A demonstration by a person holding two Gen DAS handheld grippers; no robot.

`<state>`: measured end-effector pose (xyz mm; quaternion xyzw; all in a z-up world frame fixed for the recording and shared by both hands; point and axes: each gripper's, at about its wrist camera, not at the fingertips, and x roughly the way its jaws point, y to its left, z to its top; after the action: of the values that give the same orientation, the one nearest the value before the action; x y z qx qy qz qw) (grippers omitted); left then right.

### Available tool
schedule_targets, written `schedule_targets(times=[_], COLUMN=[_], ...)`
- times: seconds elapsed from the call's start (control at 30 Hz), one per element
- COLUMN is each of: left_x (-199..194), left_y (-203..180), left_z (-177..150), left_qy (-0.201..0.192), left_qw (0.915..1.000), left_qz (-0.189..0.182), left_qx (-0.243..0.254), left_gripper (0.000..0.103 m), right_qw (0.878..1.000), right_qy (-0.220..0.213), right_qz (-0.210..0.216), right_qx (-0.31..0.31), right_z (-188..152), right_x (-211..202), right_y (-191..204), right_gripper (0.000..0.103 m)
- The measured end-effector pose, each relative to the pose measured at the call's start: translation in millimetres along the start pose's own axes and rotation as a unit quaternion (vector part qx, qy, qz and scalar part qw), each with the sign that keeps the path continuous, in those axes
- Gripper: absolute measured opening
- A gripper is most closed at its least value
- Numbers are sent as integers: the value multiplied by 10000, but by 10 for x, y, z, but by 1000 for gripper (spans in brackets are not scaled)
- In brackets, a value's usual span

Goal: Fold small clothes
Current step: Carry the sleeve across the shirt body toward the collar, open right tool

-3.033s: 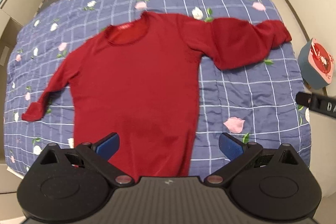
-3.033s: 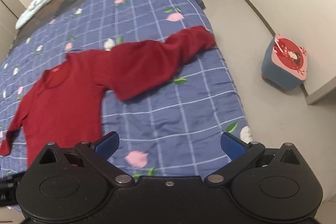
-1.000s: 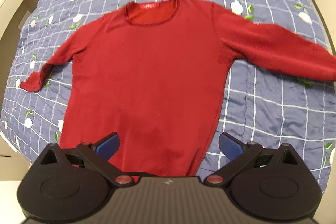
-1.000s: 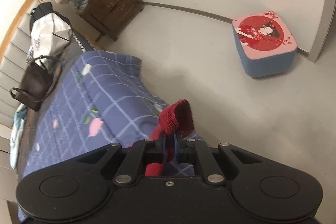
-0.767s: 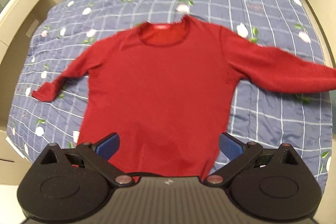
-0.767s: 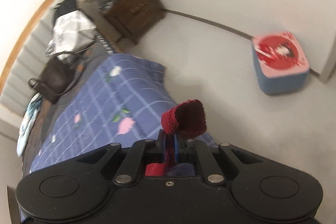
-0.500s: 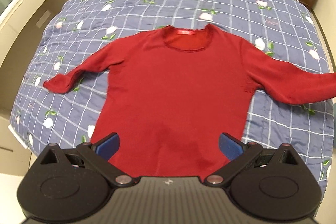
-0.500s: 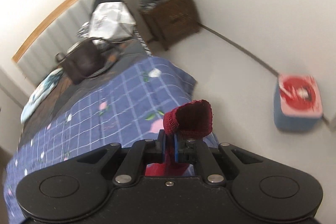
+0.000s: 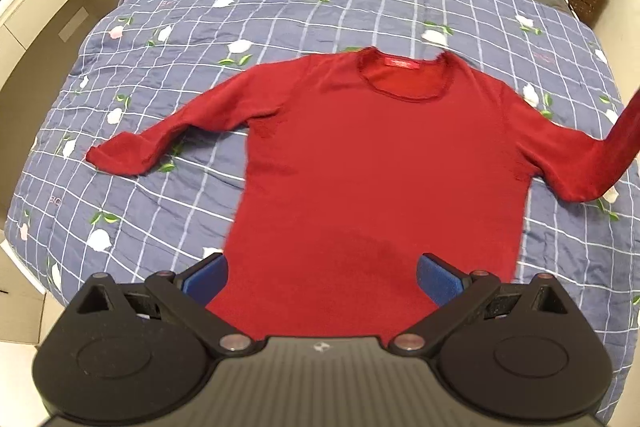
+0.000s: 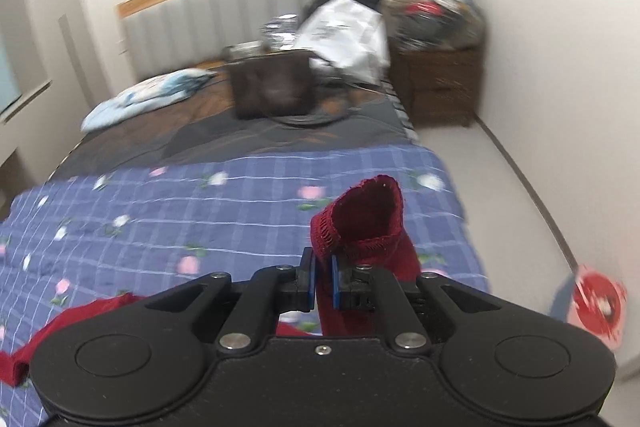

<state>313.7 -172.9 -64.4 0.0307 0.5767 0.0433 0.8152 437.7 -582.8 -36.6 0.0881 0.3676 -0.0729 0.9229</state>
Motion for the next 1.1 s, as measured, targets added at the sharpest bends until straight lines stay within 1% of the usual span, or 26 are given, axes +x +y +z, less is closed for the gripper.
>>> schedule_targets(times=[0.1, 0.2, 0.3, 0.4, 0.5, 0.63, 0.73, 0.8, 0.83, 0.87, 0.9, 0.93, 0.97, 1.0, 1.03, 1.1], left_x=[94, 168, 233, 286, 338, 413, 454, 468, 476, 487, 496, 502, 510, 518, 528, 559], left_y=[296, 621, 955, 1280, 1527, 1725, 1760, 1729, 1700, 1664, 1622, 1576, 1527, 1471, 1414, 1288], left_z=[30, 15, -17, -49, -67, -62, -28, -5, 8, 22, 41, 48, 61, 71, 80, 103], left_qy=[55, 119, 206, 269, 339, 416, 437, 423, 420, 417, 413, 410, 407, 405, 403, 422], left_qw=[10000, 9996, 9987, 9972, 9954, 9939, 9940, 9945, 9948, 9951, 9956, 9959, 9963, 9967, 9971, 9979], left_qz=[67, 192, 378, 577, 750, 870, 874, 837, 818, 792, 751, 722, 685, 645, 595, 465], left_qx=[-40, -139, -275, -403, -499, -527, -484, -457, -441, -420, -388, -362, -328, -289, -251, -187], left_gripper=[103, 102, 103, 103, 103, 103, 102, 103, 103, 103, 103, 103, 103, 102, 102, 102], right_qw=[9988, 9954, 9888, 9819, 9765, 9707, 9670, 9662, 9655, 9649, 9646, 9648, 9657, 9669, 9683, 9717], right_qy=[14, 99, 242, 506, 834, 1204, 1422, 1508, 1530, 1537, 1538, 1537, 1534, 1534, 1544, 1618], right_qz=[164, 311, 418, 565, 640, 732, 792, 905, 970, 1023, 1072, 1112, 1141, 1157, 1160, 1098], right_qx=[-456, -902, -1411, -1736, -1882, -1947, -1961, -1887, -1872, -1868, -1853, -1821, -1758, -1679, -1584, -1325], right_z=[-34, -177, -418, -707, -1037, -1390, -1571, -1628, -1639, -1661, -1682, -1708, -1726, -1753, -1776, -1827], right_x=[104, 251, 438, 702, 928, 1168, 1257, 1249, 1225, 1184, 1130, 1079, 1021, 966, 903, 797], right_y=[676, 1293, 1876, 2342, 2658, 2966, 3121, 3135, 3121, 3106, 3075, 3034, 2970, 2897, 2801, 2548], right_gripper=[8, 8, 8, 8, 8, 9, 14, 27, 31, 40, 52, 58, 67, 72, 75, 82])
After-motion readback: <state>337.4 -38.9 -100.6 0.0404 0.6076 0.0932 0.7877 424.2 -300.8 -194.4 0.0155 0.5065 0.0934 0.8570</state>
